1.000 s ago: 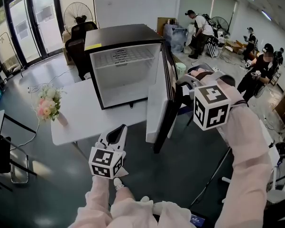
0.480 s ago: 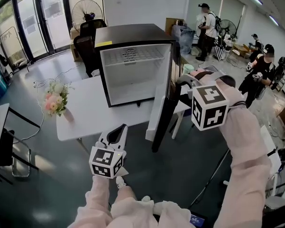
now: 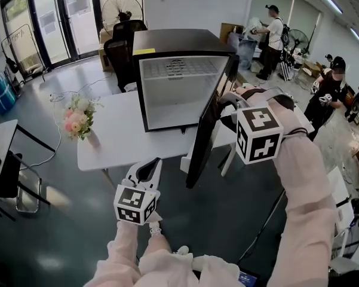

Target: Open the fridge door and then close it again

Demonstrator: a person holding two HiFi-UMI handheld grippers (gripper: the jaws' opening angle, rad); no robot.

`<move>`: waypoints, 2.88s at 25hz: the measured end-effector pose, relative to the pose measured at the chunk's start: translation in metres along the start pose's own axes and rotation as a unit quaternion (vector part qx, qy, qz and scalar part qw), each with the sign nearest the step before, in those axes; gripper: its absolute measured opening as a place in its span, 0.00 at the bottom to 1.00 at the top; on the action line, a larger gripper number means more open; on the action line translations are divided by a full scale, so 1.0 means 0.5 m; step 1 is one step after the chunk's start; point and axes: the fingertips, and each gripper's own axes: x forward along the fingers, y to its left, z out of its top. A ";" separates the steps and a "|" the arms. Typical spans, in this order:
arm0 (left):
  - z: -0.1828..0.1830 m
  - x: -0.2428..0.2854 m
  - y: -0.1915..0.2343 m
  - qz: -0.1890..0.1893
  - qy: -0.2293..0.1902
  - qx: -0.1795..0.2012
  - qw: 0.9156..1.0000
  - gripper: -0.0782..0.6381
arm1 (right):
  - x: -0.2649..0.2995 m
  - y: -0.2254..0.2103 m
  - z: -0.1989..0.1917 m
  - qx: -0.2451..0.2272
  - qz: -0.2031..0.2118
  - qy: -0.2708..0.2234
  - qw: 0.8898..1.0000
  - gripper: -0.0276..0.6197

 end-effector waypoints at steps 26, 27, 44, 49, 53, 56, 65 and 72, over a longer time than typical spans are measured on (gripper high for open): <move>-0.002 -0.005 0.163 0.054 0.007 -0.009 0.998 0.12 | 0.130 -0.135 0.123 -0.020 -0.002 -0.051 0.998 0.20; -0.001 -0.003 0.170 0.055 0.007 -0.009 0.998 0.12 | 0.136 -0.142 0.127 -0.017 -0.003 -0.052 0.998 0.21; 0.004 0.016 0.287 0.063 0.004 -0.015 0.998 0.12 | 0.271 -0.282 0.184 0.046 -0.021 -0.043 0.998 0.21; 0.010 0.021 0.326 0.067 0.005 -0.017 0.998 0.12 | 0.305 -0.327 0.190 0.060 -0.029 -0.038 0.997 0.22; 0.007 0.032 0.360 0.070 0.004 -0.017 0.997 0.12 | 0.334 -0.352 0.193 0.069 -0.034 -0.035 0.996 0.22; -0.004 0.044 0.384 0.071 0.006 -0.018 0.997 0.12 | 0.356 -0.363 0.194 0.075 -0.039 -0.039 0.996 0.22; -0.003 0.106 0.441 0.056 0.010 -0.016 0.998 0.12 | 0.403 -0.406 0.187 0.084 -0.055 -0.029 0.994 0.23; -0.007 0.146 0.478 0.044 0.010 -0.021 0.999 0.12 | 0.429 -0.432 0.182 0.096 -0.052 -0.022 0.994 0.23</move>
